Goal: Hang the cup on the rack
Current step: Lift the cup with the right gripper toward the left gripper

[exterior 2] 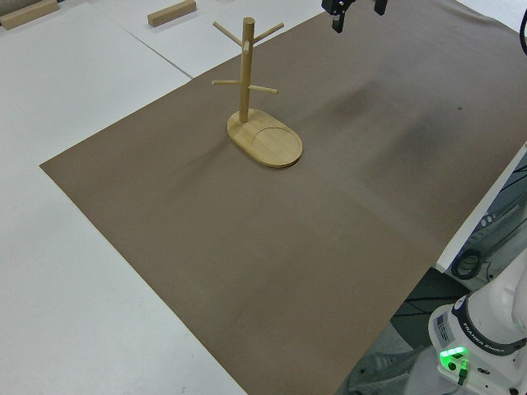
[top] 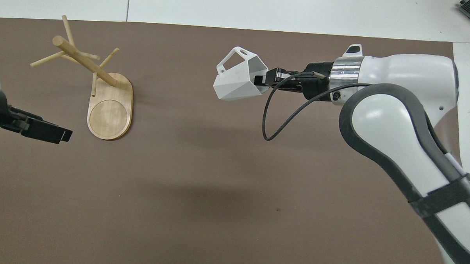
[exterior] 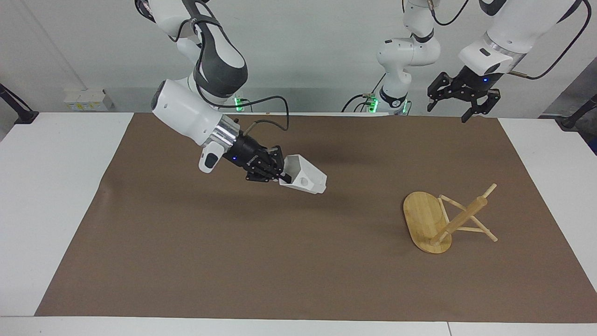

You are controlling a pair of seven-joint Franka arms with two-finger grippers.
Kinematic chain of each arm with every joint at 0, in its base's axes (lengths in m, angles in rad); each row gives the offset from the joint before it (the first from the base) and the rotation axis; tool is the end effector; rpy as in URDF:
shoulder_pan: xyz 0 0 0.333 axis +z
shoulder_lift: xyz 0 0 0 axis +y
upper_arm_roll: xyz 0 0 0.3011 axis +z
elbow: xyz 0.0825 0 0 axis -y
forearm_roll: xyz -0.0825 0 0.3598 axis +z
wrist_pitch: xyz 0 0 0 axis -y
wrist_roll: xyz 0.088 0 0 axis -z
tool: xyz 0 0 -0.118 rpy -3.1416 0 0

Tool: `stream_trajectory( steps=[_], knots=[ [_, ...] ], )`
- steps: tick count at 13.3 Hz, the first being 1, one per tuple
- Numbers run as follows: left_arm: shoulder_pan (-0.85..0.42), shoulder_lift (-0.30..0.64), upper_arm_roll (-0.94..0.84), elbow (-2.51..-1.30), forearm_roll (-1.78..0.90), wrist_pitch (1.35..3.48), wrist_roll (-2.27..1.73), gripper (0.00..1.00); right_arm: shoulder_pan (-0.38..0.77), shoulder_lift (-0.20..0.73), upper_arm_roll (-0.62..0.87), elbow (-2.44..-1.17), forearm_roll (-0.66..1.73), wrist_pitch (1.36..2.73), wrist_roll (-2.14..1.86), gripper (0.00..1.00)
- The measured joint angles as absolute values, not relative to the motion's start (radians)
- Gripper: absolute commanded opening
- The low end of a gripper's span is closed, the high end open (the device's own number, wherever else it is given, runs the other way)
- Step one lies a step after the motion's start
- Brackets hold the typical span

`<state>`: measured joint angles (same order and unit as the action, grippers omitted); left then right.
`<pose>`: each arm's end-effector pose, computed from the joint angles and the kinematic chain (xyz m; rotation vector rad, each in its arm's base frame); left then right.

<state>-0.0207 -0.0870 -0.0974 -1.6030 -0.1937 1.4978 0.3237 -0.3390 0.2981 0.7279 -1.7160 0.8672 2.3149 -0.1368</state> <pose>0.4901 -0.0845 0.6245 2.8801 -0.6648 0.0007 0.6022 0.2210 0.4869 -2.1815 0.0443 -0.2321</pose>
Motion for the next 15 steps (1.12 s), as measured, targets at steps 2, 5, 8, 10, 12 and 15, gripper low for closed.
stream_trajectory(
  steps=[2,5,8,10,12,15],
  knots=[
    [-0.018,-0.087,-0.094,-1.604,-0.247,1.498,0.445,1.00,-0.293,0.299,0.736,-1.712,0.943,2.315,-0.140,0.00],
    [-0.004,-0.089,-0.085,-1.622,-0.332,1.529,0.639,1.00,-0.211,0.299,0.738,-1.685,0.960,2.316,-0.221,0.00],
    [0.014,-0.093,-0.082,-1.655,-0.408,1.590,0.793,1.00,-0.169,0.297,0.739,-1.611,0.960,2.318,-0.405,0.00],
    [0.014,-0.097,-0.087,-1.668,-0.430,1.615,0.889,1.00,-0.168,0.296,0.739,-1.581,0.949,2.318,-0.569,0.00],
    [0.013,-0.105,-0.095,-1.688,-0.473,1.628,0.983,1.00,-0.168,0.296,0.739,-1.574,0.916,2.318,-0.692,0.00],
    [0.006,-0.117,-0.103,-1.702,-0.521,1.658,1.100,1.00,-0.163,0.296,0.739,-1.573,0.867,2.319,-0.799,0.00]
  ],
)
